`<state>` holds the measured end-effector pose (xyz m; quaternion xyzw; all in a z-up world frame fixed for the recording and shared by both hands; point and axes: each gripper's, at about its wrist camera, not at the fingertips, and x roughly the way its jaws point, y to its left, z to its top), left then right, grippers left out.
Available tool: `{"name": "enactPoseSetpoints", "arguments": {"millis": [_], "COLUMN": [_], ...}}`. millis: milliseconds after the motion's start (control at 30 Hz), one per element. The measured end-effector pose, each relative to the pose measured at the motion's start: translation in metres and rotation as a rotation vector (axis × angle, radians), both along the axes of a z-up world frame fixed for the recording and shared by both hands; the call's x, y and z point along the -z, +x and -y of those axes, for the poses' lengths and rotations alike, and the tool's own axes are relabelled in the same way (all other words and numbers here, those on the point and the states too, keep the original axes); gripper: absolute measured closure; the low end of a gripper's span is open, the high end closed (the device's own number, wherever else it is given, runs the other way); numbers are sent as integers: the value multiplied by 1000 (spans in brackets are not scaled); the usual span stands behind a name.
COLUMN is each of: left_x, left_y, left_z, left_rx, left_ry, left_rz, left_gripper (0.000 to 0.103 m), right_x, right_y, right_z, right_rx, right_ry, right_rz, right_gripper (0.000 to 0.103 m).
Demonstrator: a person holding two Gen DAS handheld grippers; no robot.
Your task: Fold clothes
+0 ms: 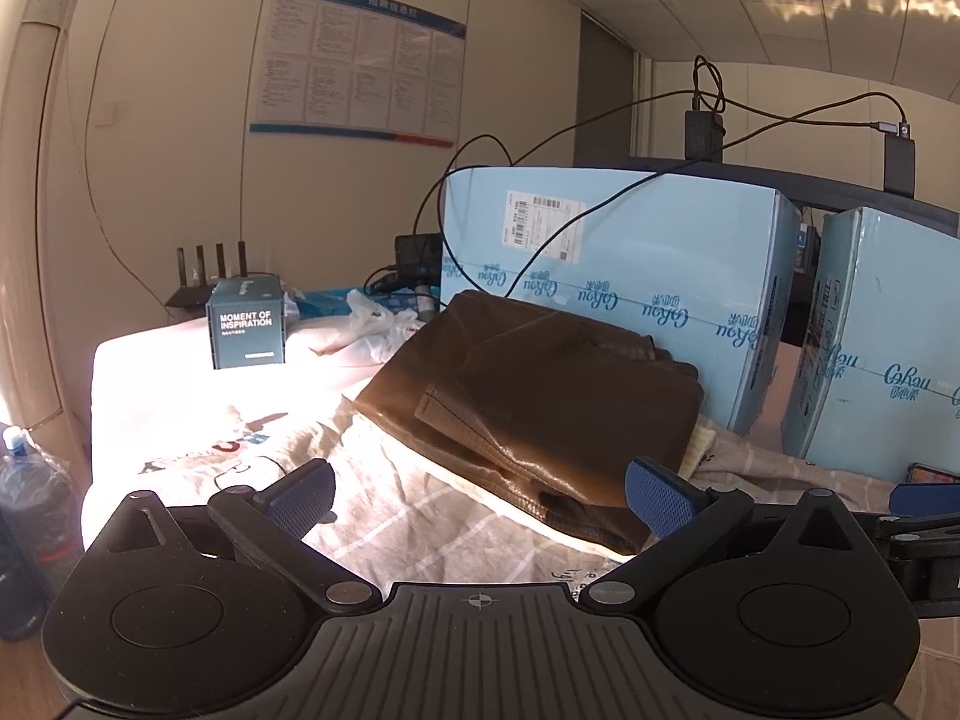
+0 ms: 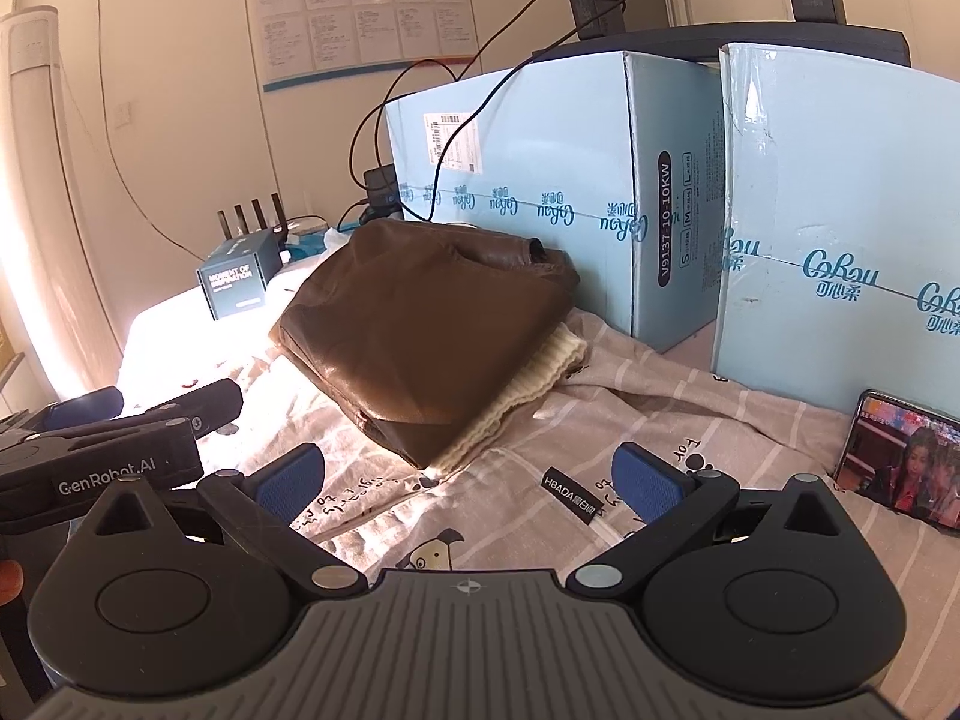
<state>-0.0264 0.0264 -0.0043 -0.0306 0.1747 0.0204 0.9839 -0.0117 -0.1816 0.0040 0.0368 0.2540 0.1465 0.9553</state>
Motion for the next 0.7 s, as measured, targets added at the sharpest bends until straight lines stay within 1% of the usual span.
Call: {"name": "enactPoseSetpoints", "arguments": {"millis": [233, 700], "left_x": [7, 17], "left_y": [5, 9], "left_z": [-1, -5], "left_rx": [14, 11], "left_ry": [-12, -34], "left_rz": [-19, -39], "left_gripper": [0, 0], "right_x": [4, 12], "right_y": [2, 4], "right_z": [-4, -13], "right_rx": [0, -8], "right_ry": [-24, -76], "right_rz": [-1, -7], "right_gripper": [0, 0]}}
